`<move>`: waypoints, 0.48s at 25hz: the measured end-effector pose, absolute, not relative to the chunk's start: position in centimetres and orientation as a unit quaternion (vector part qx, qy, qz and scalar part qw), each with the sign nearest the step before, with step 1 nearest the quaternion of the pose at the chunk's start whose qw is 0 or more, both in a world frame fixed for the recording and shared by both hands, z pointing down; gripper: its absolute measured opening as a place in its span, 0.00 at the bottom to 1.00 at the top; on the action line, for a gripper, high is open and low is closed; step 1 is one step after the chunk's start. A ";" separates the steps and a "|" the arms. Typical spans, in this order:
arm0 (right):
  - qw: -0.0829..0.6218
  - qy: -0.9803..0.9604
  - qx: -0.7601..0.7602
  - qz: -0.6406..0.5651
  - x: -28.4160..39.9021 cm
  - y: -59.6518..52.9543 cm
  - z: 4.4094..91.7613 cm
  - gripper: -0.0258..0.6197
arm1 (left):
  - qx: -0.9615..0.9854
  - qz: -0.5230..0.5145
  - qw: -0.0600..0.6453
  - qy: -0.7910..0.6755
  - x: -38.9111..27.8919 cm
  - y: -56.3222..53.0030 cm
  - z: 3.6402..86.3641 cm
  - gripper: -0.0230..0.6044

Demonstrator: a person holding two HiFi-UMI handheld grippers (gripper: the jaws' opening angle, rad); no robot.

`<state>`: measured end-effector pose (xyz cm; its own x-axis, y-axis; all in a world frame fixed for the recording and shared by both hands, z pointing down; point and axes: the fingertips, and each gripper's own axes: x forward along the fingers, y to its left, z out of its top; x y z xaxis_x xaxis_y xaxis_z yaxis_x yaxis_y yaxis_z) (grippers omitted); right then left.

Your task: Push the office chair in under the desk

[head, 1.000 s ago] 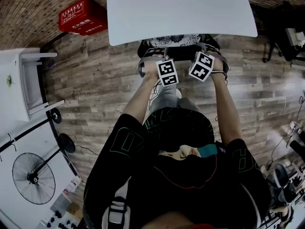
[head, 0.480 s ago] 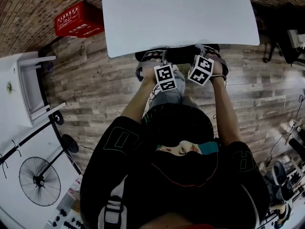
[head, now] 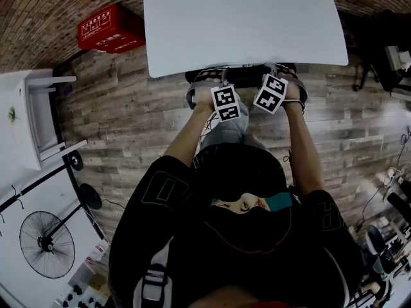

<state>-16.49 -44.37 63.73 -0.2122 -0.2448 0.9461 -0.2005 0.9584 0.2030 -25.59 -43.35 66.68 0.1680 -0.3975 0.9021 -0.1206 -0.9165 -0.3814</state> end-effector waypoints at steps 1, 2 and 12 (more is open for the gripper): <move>0.613 -0.777 0.142 -0.018 -16.4 -44.1 63.9 0.50 | -0.757 -0.622 0.106 0.170 -25.5 -43.1 67.0 0.24; 0.613 -0.777 0.143 -0.019 -16.3 -43.9 64.1 0.50 | -0.756 -0.623 0.103 0.171 -25.4 -42.9 67.2 0.24; 0.617 -0.763 0.187 -0.049 -15.8 -42.9 62.9 0.41 | -0.746 -0.619 0.082 0.232 -26.3 -42.3 65.8 0.35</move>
<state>-15.79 -42.94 62.88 -0.1690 -0.3468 0.9226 -0.2254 0.9249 0.3063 -26.27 -42.29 65.84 0.1259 -0.4484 0.8849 -0.2447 -0.8785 -0.4104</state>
